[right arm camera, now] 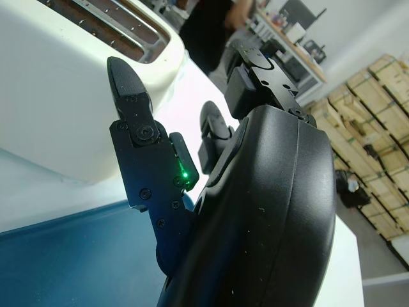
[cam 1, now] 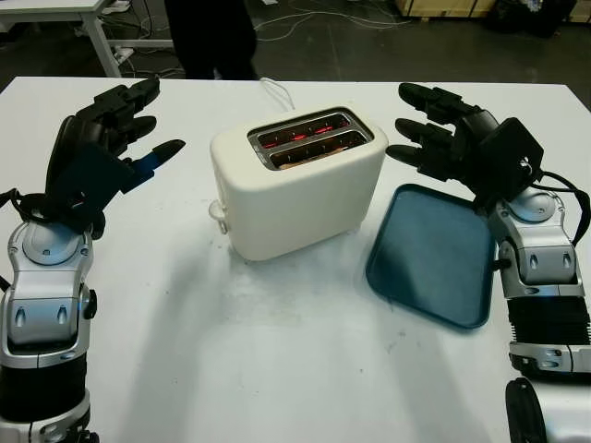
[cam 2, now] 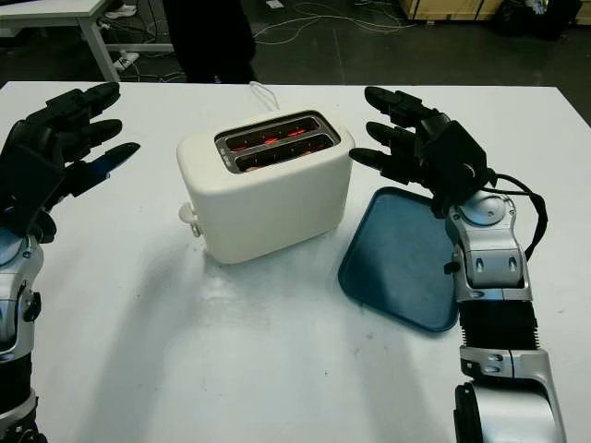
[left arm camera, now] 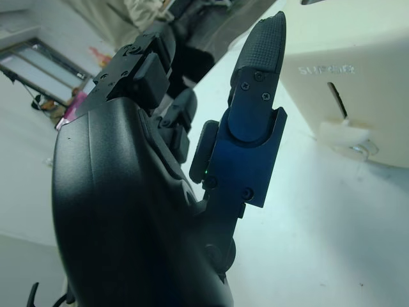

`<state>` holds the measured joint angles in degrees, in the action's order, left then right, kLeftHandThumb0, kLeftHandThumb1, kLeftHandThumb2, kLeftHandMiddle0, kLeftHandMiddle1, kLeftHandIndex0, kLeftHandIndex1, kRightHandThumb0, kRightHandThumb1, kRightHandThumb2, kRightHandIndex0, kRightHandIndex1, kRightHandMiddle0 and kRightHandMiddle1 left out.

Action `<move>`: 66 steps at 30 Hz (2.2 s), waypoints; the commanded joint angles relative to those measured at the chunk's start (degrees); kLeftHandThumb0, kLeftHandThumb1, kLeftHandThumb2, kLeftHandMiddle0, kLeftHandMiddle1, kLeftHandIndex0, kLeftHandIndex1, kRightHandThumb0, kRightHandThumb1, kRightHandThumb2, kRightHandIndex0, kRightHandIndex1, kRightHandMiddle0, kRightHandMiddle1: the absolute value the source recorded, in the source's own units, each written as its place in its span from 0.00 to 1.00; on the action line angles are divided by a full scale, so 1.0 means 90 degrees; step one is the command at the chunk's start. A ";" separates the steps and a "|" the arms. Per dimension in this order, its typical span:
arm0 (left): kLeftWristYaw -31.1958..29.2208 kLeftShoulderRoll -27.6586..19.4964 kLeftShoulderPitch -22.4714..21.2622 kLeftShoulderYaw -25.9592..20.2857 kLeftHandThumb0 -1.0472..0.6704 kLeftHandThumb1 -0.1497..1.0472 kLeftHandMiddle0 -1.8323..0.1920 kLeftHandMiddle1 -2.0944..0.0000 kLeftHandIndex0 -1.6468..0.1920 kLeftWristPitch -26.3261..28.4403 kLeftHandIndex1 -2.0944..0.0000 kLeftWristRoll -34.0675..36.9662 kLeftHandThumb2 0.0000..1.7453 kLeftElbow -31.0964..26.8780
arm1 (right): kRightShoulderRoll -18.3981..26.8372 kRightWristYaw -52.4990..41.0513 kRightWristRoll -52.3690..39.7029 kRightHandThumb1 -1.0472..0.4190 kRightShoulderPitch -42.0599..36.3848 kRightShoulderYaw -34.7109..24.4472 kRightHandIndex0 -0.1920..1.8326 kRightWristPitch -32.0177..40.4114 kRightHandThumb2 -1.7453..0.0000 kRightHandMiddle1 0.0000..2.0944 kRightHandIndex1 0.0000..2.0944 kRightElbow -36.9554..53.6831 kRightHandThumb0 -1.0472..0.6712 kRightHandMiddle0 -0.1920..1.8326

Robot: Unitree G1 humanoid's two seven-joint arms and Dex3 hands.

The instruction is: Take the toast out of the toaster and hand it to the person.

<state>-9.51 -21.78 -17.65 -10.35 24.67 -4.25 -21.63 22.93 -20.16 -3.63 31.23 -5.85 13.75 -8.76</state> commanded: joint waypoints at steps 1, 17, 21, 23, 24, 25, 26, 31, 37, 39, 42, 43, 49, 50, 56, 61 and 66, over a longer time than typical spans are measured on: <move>0.0043 -0.0002 0.0033 -0.0033 0.24 0.89 0.70 0.86 0.63 0.0005 1.00 0.0020 0.06 -0.0030 | 0.0019 0.0016 -0.0020 0.15 0.0048 -0.0009 0.31 -0.0029 1.00 0.00 0.01 0.0018 0.41 0.29; 0.0028 -0.0020 0.0011 -0.0027 0.23 0.89 0.70 0.86 0.63 0.0001 1.00 0.0058 0.06 -0.0006 | 0.0014 -0.0014 -0.0043 0.15 0.0063 -0.0014 0.31 -0.0090 1.00 0.00 0.01 -0.0025 0.42 0.29; 0.0019 -0.0044 -0.0011 -0.0005 0.24 0.89 0.70 0.86 0.63 0.0002 1.00 0.0033 0.06 -0.0010 | 0.0033 -0.0026 -0.0018 0.15 0.0072 0.0003 0.31 -0.0126 1.00 0.00 0.01 -0.0053 0.42 0.29; 0.0004 -0.0050 -0.0020 -0.0008 0.25 0.89 0.70 0.86 0.63 -0.0003 1.00 0.0046 0.07 -0.0004 | 0.0049 -0.0031 0.0006 0.15 0.0080 0.0020 0.31 -0.0131 1.00 0.00 0.01 -0.0057 0.41 0.29; 0.0005 -0.0040 -0.0030 -0.0013 0.25 0.89 0.70 0.86 0.63 -0.0008 1.00 0.0059 0.06 0.0006 | 0.0050 -0.0031 0.0007 0.15 0.0079 0.0020 0.31 -0.0130 1.00 0.00 0.01 -0.0052 0.41 0.29; 0.0008 -0.0036 -0.0037 -0.0013 0.25 0.89 0.70 0.86 0.63 -0.0008 1.00 0.0062 0.06 0.0010 | 0.0057 -0.0035 0.0016 0.15 0.0080 0.0027 0.31 -0.0138 1.00 0.00 0.01 -0.0052 0.41 0.29; 0.0009 -0.0038 -0.0040 -0.0009 0.25 0.89 0.70 0.86 0.63 -0.0018 1.00 0.0058 0.06 0.0016 | 0.0064 -0.0040 0.0028 0.15 0.0086 0.0036 0.31 -0.0145 1.00 0.00 0.01 -0.0058 0.41 0.29; 0.0010 -0.0068 -0.0041 0.0012 0.25 0.89 0.70 0.86 0.63 -0.0062 1.00 0.0014 0.06 0.0036 | 0.0046 -0.0028 0.0022 0.15 0.0109 0.0034 0.32 -0.0126 1.00 0.00 0.01 -0.0078 0.40 0.29; 0.0010 -0.0061 -0.0024 0.0003 0.24 0.89 0.70 0.86 0.63 -0.0035 1.00 0.0017 0.07 -0.0006 | 0.0042 -0.0054 -0.0007 0.15 0.0100 0.0014 0.32 -0.0172 1.00 0.00 0.01 -0.0109 0.40 0.29; 0.0013 -0.0044 -0.0018 -0.0007 0.25 0.89 0.71 0.86 0.63 -0.0027 1.00 0.0036 0.07 -0.0025 | 0.0021 -0.0045 -0.0033 0.15 0.0100 -0.0005 0.32 -0.0157 1.00 0.00 0.01 -0.0115 0.42 0.29; 0.0017 -0.0040 -0.0005 -0.0013 0.25 0.89 0.71 0.86 0.64 0.0013 1.00 0.0039 0.07 -0.0054 | 0.0014 -0.0030 -0.0039 0.15 0.0088 -0.0012 0.32 -0.0126 1.00 0.00 0.01 -0.0090 0.42 0.29; 0.0024 -0.0043 -0.0001 -0.0010 0.25 0.89 0.71 0.86 0.64 0.0030 1.00 0.0027 0.07 -0.0065 | 0.0012 -0.0028 -0.0041 0.15 0.0086 -0.0014 0.32 -0.0127 1.00 0.00 0.01 -0.0090 0.43 0.29; 0.0038 -0.0004 0.0012 -0.0032 0.25 0.89 0.71 0.86 0.64 -0.0012 1.00 0.0068 0.06 -0.0033 | 0.0029 -0.0018 0.0013 0.15 0.0081 0.0016 0.32 -0.0189 1.00 0.00 0.01 -0.0110 0.42 0.29; 0.0036 -0.0003 0.0012 -0.0035 0.25 0.89 0.71 0.86 0.64 -0.0016 1.00 0.0075 0.06 -0.0029 | 0.0028 -0.0022 0.0006 0.15 0.0079 0.0012 0.32 -0.0184 1.00 0.00 0.01 -0.0104 0.42 0.29; 0.0045 -0.0015 0.0031 -0.0028 0.24 0.89 0.70 0.86 0.63 -0.0028 1.00 0.0047 0.06 -0.0001 | 0.0031 -0.0017 0.0002 0.15 0.0067 0.0009 0.32 -0.0136 1.00 0.00 0.01 -0.0079 0.42 0.29; 0.0064 -0.0016 0.0040 -0.0025 0.23 0.89 0.70 0.86 0.63 -0.0055 1.00 0.0022 0.06 0.0017 | 0.0019 -0.0037 -0.0022 0.15 0.0074 -0.0001 0.32 -0.0178 1.00 0.00 0.01 -0.0110 0.42 0.29; 0.0054 -0.0008 0.0036 -0.0038 0.24 0.89 0.70 0.87 0.63 -0.0088 1.00 0.0056 0.06 0.0030 | 0.0026 -0.0041 -0.0024 0.15 0.0078 0.0006 0.31 -0.0117 1.00 0.00 0.00 -0.0080 0.42 0.29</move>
<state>-9.43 -21.78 -17.65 -10.35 24.65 -3.85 -21.59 22.93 -20.32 -3.57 31.33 -5.80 13.37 -9.47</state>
